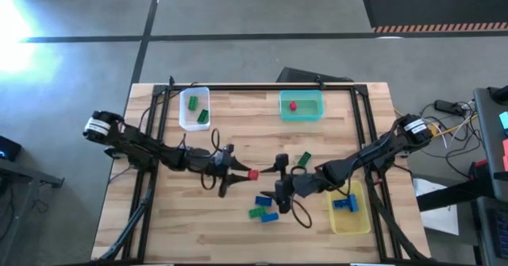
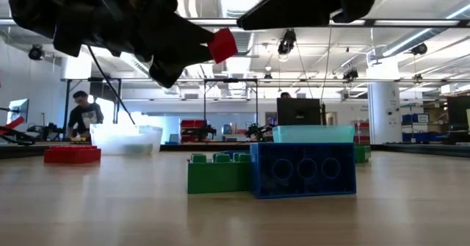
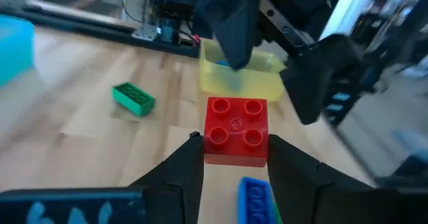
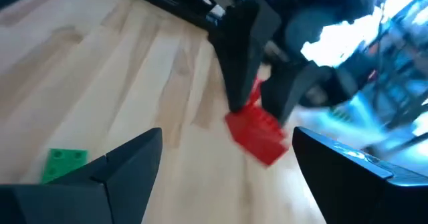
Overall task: Sort & place blocks by color
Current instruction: Put the red game piece into the green bin
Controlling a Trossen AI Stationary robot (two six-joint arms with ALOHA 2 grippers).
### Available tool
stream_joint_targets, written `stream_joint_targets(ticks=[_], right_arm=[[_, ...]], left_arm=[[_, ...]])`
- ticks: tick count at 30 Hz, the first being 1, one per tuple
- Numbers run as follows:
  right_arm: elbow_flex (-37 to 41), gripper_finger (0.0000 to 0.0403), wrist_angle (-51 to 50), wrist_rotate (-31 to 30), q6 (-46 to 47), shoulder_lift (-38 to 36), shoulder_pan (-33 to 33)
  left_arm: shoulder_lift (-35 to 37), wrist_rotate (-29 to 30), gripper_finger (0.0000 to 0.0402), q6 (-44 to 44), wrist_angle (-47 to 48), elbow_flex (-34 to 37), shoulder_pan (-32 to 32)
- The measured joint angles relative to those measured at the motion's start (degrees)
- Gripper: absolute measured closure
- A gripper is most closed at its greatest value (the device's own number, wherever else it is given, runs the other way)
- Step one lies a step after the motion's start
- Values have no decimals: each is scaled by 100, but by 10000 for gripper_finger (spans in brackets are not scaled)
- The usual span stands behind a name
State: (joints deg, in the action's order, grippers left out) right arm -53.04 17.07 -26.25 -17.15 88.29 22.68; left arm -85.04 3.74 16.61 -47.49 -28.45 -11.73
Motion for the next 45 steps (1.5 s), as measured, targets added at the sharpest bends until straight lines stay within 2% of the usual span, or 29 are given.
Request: stream_joint_targets(ticks=[7,11,21,25,39,42,45], right_arm=[[-238,78,-49,44,-742,2,6],[-311,78,-53,665,-901,7,4],[-332,86,-58,718,-1169,7,0],[-333,124,-102,718,-1319,7,0],[-336,309,-159,670,-1653,9,-44],[-341,336,-155,669,-1741,7,-44],[-341,344,-151,669,-1802,7,-46]], left_arm=[[-49,-646,277,667,-4,-82,-7],[-78,-802,277,716,-2,-162,-7],[-98,-974,277,862,-9,-443,-18],[-102,-1014,276,864,-4,-468,-28],[-107,-1019,276,893,34,-468,-33],[-107,-1028,276,881,76,-463,-34],[-107,-1029,276,849,86,-463,-34]])
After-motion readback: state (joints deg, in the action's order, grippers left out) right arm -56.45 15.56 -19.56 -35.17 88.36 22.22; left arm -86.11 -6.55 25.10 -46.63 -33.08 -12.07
